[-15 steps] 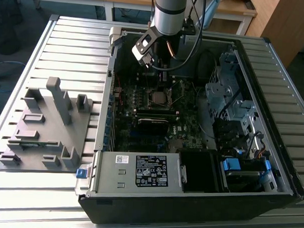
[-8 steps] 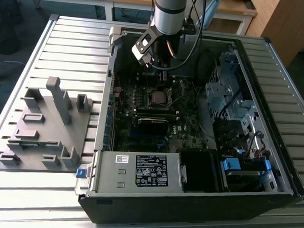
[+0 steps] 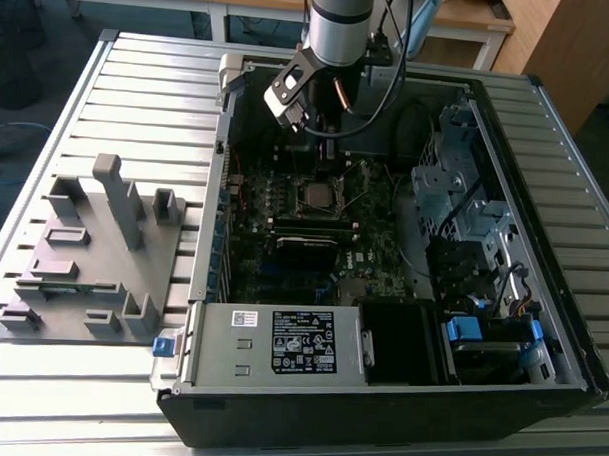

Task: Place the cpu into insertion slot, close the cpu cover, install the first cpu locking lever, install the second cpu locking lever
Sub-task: 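Close the cpu cover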

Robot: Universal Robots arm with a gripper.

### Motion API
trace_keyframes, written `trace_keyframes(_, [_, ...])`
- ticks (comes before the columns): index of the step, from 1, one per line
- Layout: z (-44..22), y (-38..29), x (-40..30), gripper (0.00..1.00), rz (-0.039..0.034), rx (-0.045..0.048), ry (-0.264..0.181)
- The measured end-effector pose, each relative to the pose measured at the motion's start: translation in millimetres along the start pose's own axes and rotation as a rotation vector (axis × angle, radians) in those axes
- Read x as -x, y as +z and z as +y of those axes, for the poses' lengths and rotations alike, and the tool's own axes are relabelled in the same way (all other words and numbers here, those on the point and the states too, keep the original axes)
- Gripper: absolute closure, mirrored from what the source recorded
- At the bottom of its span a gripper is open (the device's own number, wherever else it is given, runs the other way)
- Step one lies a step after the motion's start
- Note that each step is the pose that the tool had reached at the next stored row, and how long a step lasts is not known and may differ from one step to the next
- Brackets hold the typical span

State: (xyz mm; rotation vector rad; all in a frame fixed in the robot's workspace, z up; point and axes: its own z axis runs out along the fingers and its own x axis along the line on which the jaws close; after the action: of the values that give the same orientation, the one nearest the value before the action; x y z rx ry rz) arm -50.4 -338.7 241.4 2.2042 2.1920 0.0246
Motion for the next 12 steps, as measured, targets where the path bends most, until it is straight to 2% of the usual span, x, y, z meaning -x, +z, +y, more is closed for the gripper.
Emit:
trace_keyframes(6, [0.2, -4.6, 0.1, 0.90, 0.0000, 0.0000, 0.000])
trace_keyframes(12, [0.3, -5.1, 0.1, 0.90, 0.0000, 0.0000, 0.000])
